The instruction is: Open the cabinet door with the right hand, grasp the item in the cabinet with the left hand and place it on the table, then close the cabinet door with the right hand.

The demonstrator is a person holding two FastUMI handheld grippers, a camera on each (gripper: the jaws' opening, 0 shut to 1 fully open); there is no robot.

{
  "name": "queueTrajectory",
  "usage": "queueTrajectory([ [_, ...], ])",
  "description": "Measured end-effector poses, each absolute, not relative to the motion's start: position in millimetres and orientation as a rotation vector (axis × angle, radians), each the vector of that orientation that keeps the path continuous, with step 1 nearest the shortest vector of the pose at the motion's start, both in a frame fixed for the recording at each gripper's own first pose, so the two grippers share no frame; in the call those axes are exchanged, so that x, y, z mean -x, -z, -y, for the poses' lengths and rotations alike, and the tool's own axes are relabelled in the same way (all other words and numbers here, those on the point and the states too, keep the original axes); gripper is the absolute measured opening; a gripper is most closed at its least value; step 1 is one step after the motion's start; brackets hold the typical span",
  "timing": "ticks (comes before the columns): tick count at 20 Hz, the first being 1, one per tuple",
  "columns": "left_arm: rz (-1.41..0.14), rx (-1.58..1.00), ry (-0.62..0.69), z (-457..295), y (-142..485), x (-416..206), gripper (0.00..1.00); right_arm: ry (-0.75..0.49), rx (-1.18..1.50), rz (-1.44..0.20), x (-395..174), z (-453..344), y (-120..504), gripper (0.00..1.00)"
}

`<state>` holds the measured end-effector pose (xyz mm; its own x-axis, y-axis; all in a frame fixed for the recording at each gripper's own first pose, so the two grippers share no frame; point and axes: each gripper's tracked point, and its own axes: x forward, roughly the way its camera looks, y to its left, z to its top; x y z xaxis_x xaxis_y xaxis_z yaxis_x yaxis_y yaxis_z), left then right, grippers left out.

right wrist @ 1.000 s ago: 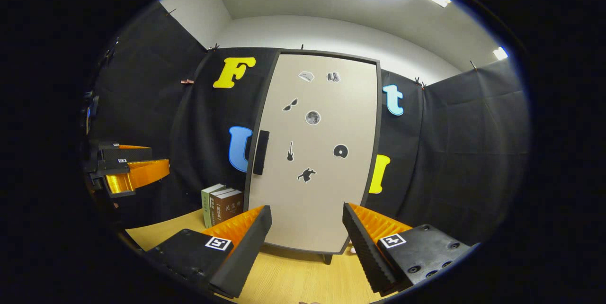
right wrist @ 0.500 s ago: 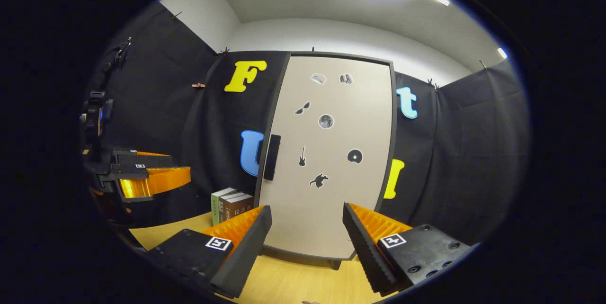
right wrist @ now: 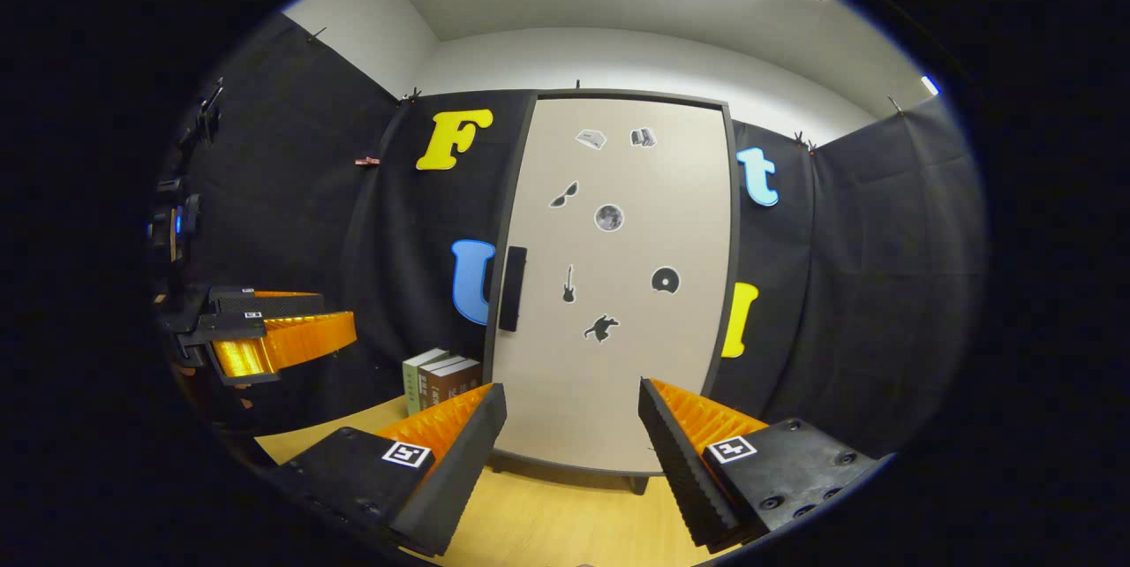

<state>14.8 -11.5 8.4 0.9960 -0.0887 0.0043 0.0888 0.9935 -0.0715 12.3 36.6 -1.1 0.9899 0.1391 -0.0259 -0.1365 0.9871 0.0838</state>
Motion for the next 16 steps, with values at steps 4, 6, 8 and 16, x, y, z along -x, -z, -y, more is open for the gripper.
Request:
queueTrajectory([
  [4,-0.004,0.073,0.095,-1,-7,-5,0.95,-0.173,-0.070,-0.053,-10,-59,2,0.98],
  [6,-0.010,0.073,0.102,-6,-5,-2,0.95,-0.166,-0.058,-0.050,-13,-69,0,0.97],
  [8,-0.015,0.074,0.108,-11,-3,4,0.95,-0.178,-0.072,-0.050,-17,-84,-3,0.97],
  [16,-0.030,0.053,0.064,-39,4,12,0.95,-0.265,-0.110,-0.051,-61,-137,-13,0.98],
])
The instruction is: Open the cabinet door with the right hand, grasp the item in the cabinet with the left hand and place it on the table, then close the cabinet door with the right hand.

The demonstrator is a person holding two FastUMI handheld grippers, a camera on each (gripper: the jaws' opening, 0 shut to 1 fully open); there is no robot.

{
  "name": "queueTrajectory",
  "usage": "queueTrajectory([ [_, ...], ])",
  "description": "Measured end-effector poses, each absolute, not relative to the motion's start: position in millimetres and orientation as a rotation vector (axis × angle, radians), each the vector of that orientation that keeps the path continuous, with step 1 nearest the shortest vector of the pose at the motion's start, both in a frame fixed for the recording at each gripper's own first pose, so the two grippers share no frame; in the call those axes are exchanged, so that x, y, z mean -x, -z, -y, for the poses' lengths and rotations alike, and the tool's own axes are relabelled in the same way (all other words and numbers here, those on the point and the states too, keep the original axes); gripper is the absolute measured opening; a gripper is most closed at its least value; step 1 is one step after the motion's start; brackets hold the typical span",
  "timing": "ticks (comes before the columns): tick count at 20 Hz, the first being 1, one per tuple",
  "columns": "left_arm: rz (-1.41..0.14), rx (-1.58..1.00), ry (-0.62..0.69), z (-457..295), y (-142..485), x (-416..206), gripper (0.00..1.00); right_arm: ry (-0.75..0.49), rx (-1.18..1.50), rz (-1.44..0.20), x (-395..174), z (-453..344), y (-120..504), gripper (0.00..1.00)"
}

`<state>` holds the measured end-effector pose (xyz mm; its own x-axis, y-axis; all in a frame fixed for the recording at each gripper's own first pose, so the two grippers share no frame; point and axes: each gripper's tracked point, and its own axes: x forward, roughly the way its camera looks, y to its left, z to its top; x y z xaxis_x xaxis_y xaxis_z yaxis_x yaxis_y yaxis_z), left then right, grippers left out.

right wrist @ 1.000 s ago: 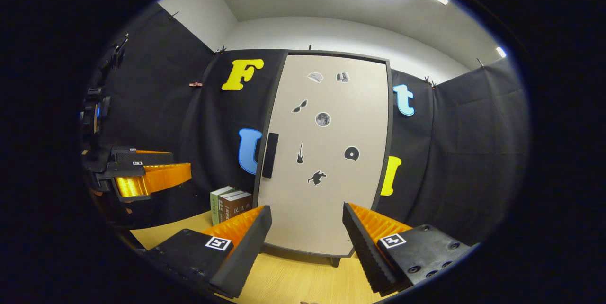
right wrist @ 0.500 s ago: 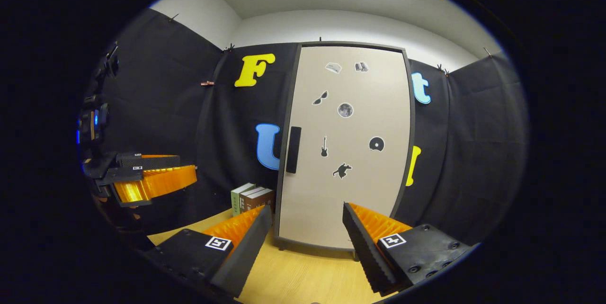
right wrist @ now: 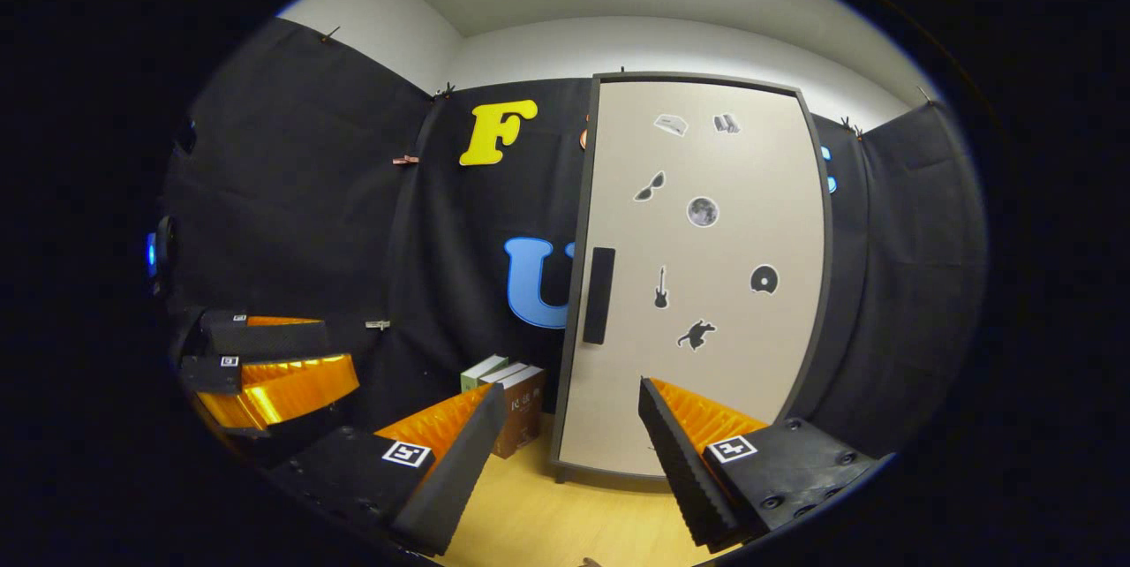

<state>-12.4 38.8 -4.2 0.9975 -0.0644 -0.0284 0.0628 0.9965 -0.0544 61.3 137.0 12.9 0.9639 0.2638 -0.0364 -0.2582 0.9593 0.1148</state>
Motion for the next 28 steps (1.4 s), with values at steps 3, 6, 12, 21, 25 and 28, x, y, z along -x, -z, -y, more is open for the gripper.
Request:
queueTrajectory([
  [3,-0.049,0.082,0.020,-46,11,10,0.95,-0.284,-0.085,-0.043,-89,-144,-16,0.97],
  [6,-0.050,0.116,-0.010,-46,12,7,0.95,-0.281,-0.095,-0.031,-122,-149,-17,0.97],
  [12,-0.095,0.164,-0.074,-50,32,2,0.95,-0.208,-0.100,-0.027,-193,-152,-12,0.96],
  [21,-0.141,0.217,-0.209,-93,59,15,0.94,-0.061,-0.132,0.022,-276,-144,-22,0.89],
  [25,-0.162,0.198,-0.267,-113,70,21,0.94,-0.003,-0.115,0.053,-297,-138,-25,0.81],
  [28,-0.176,0.188,-0.281,-118,72,24,0.94,0.034,-0.129,0.040,-307,-136,-19,0.65],
])
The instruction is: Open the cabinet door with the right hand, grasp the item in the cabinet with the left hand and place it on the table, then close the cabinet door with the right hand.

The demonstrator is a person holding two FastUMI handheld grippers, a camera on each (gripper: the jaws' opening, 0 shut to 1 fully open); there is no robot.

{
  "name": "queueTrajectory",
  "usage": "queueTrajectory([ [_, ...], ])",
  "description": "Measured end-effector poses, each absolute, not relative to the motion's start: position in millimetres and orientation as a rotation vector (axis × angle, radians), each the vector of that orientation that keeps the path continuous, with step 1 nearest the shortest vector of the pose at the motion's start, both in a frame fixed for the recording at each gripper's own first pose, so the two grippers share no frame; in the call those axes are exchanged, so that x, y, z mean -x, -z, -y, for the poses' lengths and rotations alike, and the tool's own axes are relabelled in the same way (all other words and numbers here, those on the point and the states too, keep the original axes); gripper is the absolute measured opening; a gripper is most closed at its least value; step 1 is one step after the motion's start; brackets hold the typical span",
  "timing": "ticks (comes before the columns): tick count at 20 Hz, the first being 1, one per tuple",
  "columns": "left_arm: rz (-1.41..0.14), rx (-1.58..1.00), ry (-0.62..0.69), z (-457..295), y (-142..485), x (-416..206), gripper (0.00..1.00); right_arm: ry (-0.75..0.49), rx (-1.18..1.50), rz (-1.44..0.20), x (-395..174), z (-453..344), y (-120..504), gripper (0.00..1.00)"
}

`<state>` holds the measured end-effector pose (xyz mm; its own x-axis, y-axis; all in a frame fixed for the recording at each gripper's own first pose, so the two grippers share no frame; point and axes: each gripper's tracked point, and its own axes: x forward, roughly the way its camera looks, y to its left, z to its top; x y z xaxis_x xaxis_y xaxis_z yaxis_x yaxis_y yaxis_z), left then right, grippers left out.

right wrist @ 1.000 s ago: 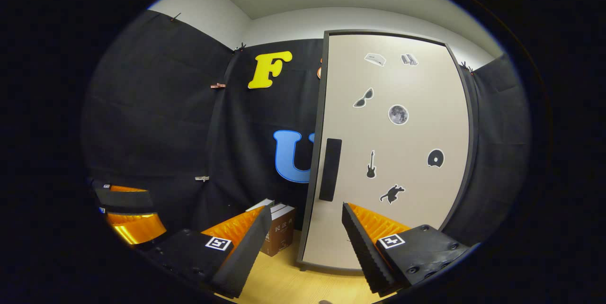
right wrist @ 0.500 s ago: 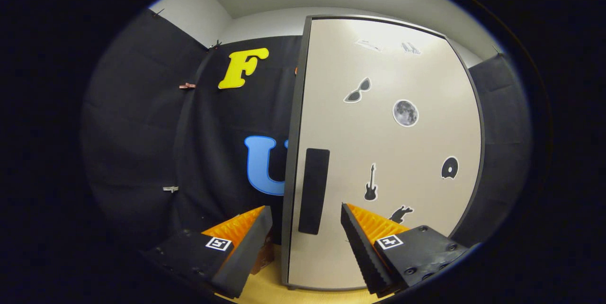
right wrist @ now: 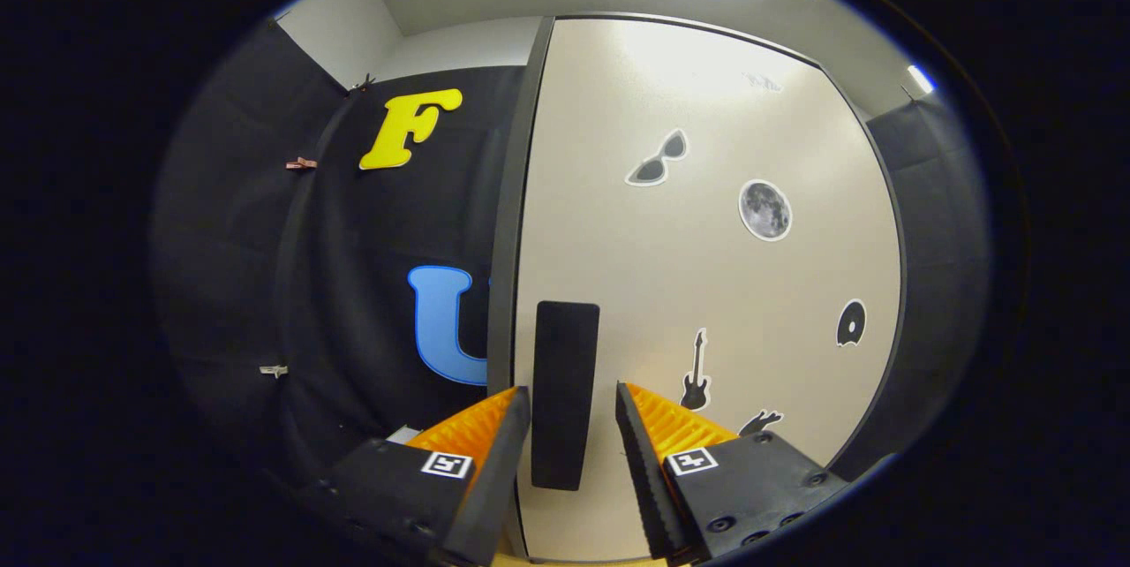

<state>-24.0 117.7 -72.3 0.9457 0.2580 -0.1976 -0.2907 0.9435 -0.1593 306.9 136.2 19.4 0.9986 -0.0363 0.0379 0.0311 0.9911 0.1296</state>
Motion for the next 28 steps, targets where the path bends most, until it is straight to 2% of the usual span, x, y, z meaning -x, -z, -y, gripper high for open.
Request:
queueTrajectory([
  [1,-0.176,0.188,-0.282,-119,73,24,0.94,0.034,-0.135,0.031,-311,-138,-17,0.57],
  [4,-0.176,0.180,-0.279,-121,72,24,0.94,0.053,-0.142,0.005,-315,-142,-10,0.47],
  [5,-0.180,0.173,-0.278,-120,74,24,0.94,0.062,-0.132,0.009,-313,-141,-12,0.34],
  [6,-0.185,0.165,-0.279,-120,74,26,0.94,0.062,-0.125,0.012,-313,-141,-11,0.36],
  [7,-0.187,0.158,-0.281,-121,75,28,0.94,0.054,-0.133,0.020,-313,-142,-12,0.34],
  [8,-0.187,0.156,-0.281,-122,75,31,0.94,0.040,-0.145,0.016,-313,-142,-10,0.27],
  [10,-0.183,0.168,-0.275,-121,72,37,0.94,0.020,-0.166,0.016,-311,-141,-11,0.27],
  [11,-0.179,0.169,-0.273,-121,69,42,0.94,0.020,-0.168,0.015,-309,-141,-12,0.18],
  [15,-0.179,0.105,-0.281,-129,57,72,0.93,0.011,-0.175,-0.011,-307,-142,-10,0.18],
  [16,-0.175,0.090,-0.284,-132,55,76,0.93,0.005,-0.170,-0.009,-302,-143,-12,0.06],
  [22,-0.162,0.084,-0.229,-107,45,105,0.94,-0.069,-0.178,-0.010,-254,-138,-18,0.06],
  [28,-0.140,0.090,-0.099,-61,36,92,0.94,-0.178,-0.194,-0.019,-192,-116,-24,0.06],
])
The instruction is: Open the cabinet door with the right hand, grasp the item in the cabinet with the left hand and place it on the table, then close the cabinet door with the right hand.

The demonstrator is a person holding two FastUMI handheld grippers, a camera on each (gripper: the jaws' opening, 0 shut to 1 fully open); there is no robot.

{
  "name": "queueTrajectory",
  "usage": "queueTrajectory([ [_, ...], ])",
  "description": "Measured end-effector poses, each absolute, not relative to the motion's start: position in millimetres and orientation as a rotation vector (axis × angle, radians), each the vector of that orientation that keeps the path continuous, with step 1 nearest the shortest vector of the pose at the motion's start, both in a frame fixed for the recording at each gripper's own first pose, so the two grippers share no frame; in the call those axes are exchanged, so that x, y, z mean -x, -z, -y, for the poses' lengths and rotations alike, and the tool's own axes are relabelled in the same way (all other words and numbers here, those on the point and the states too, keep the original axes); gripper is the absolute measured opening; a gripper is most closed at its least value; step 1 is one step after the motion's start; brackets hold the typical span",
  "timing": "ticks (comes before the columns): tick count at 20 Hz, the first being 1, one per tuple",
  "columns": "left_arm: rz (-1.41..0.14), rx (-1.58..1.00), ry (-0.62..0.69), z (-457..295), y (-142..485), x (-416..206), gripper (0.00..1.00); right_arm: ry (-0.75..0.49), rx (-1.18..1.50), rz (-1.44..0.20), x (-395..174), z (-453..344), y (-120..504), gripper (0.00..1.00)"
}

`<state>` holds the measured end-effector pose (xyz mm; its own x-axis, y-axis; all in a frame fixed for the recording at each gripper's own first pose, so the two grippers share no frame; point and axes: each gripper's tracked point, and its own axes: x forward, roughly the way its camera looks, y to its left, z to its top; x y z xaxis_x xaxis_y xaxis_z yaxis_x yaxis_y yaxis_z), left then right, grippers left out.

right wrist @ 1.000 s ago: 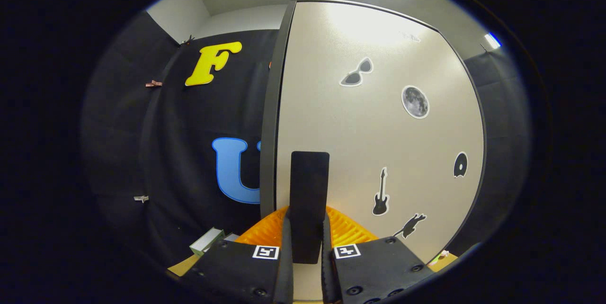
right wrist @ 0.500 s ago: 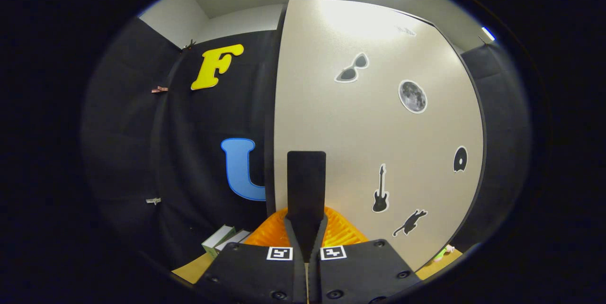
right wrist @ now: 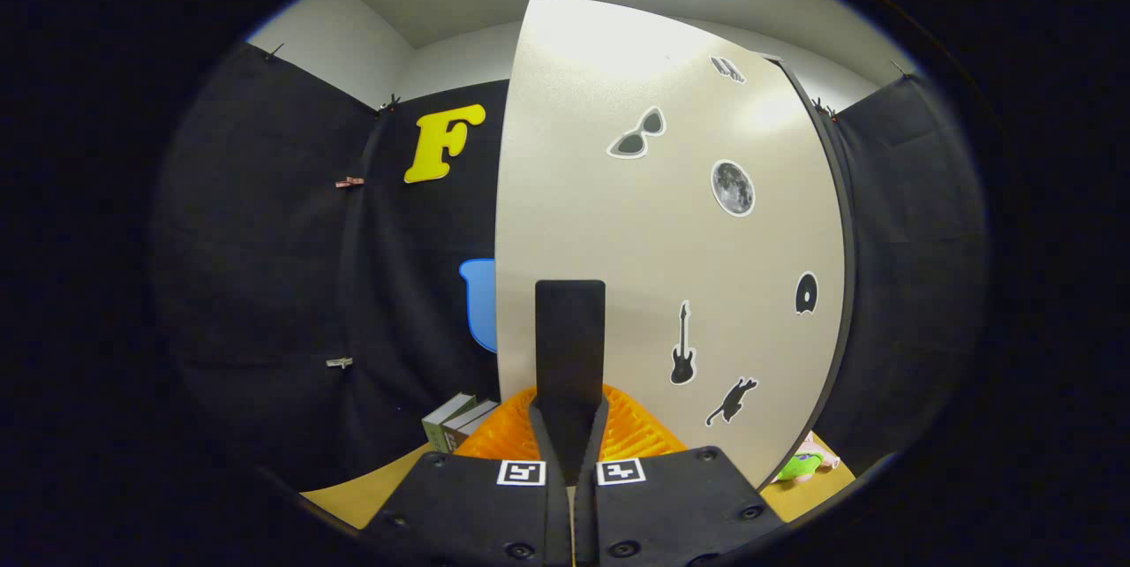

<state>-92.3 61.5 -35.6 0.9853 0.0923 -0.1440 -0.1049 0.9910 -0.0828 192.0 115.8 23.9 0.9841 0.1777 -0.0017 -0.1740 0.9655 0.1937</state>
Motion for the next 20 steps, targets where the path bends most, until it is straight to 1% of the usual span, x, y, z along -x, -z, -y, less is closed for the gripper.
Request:
queueTrajectory([
  [4,-0.124,0.104,0.017,-17,34,75,0.93,-0.219,-0.203,-0.032,-166,-101,-26,0.06],
  [5,-0.133,0.109,0.047,-5,38,69,0.93,-0.219,-0.204,-0.040,-155,-94,-25,0.09],
  [6,-0.139,0.110,0.077,7,39,65,0.93,-0.220,-0.205,-0.045,-147,-88,-26,0.09],
  [7,-0.139,0.109,0.107,19,38,63,0.96,-0.220,-0.206,-0.054,-139,-80,-25,0.09],
  [8,-0.137,0.108,0.132,30,38,58,0.93,-0.216,-0.206,-0.060,-133,-72,-25,0.08],
  [10,-0.128,0.114,0.180,50,37,50,0.93,-0.204,-0.202,-0.061,-122,-57,-25,0.09],
  [11,-0.121,0.121,0.207,60,37,45,0.90,-0.197,-0.201,-0.061,-117,-50,-25,0.09],
  [12,-0.113,0.127,0.231,70,35,42,0.93,-0.188,-0.203,-0.066,-112,-43,-25,0.09],
  [19,-0.088,0.113,0.361,122,30,21,0.93,-0.095,-0.180,-0.071,-90,4,-22,0.08],
  [20,-0.084,0.115,0.377,129,28,19,0.97,-0.074,-0.176,-0.071,-90,13,-20,0.08],
])
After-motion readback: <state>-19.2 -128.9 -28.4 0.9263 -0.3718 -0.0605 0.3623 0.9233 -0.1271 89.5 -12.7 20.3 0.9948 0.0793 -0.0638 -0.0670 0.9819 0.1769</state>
